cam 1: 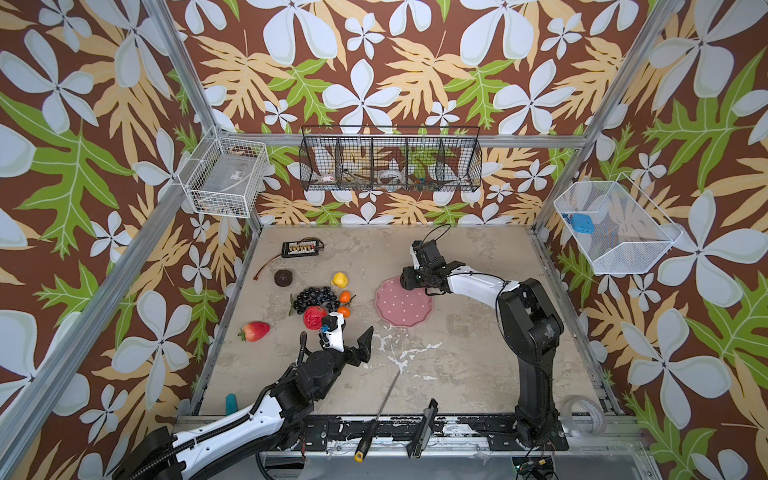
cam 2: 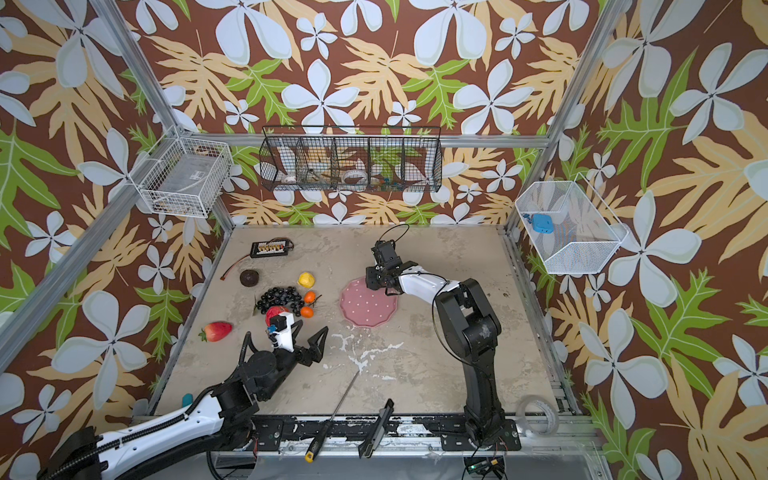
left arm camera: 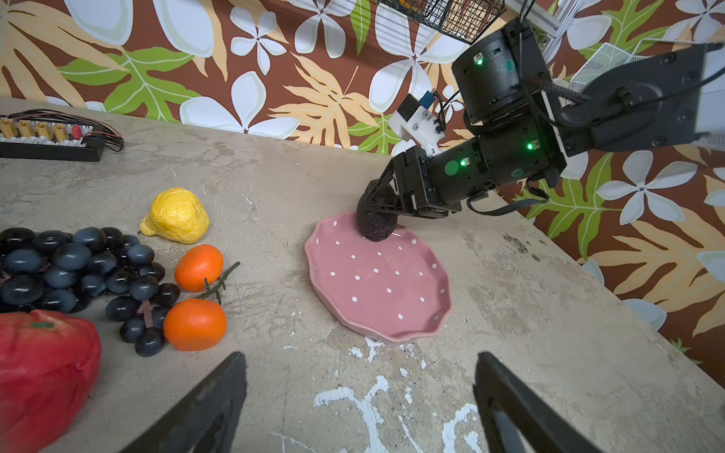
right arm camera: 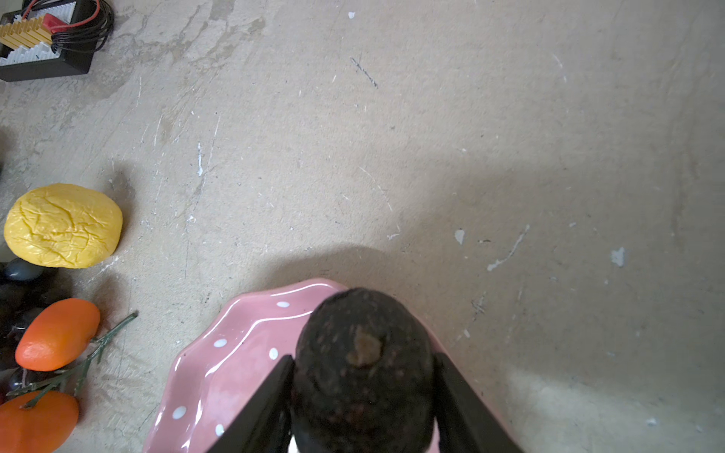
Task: Place and organize the fake fruits in the fruit bowl
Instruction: 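Lower the avocado onto the pink plate with the right gripper while the left arm withdraws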
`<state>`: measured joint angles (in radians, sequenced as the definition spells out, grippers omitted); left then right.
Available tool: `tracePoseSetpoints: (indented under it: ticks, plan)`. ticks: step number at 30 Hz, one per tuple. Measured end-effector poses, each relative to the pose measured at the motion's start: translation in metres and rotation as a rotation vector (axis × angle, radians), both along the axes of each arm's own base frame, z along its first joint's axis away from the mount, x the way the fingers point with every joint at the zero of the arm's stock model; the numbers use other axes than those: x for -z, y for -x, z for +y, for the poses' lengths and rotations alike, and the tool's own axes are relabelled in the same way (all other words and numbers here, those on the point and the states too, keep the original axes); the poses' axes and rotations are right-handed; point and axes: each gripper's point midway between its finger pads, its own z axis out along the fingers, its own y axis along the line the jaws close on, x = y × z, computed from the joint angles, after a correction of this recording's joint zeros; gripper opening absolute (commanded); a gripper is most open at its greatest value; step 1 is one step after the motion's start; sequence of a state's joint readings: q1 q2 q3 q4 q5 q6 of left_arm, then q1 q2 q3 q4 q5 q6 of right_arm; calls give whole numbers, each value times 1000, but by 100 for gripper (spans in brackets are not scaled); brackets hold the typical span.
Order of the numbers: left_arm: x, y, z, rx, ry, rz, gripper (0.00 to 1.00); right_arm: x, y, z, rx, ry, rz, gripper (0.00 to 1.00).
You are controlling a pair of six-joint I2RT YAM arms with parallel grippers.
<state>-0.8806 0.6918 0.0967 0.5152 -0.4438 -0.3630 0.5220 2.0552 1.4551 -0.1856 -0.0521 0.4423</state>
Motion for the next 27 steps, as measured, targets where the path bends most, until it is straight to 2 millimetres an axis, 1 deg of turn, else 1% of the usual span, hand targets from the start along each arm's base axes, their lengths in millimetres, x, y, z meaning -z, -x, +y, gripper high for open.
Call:
tracePoseSetpoints:
  ticks: [7,14,20,24,27]
  plan:
    - [4,-1,-1,0,-7,3,91,1,4,-4,5,10,12,62]
    - [7,-1,-2,1,-17,11,91,-8,5,-7,7,11,4,71]
    - [7,-1,-2,1,-14,9,91,-9,5,-7,5,12,2,78]
    - [7,-1,-2,0,-15,10,91,-11,5,-6,1,11,-2,82]
    - [8,-1,-2,0,-18,12,91,-18,5,-5,-3,3,-12,83]
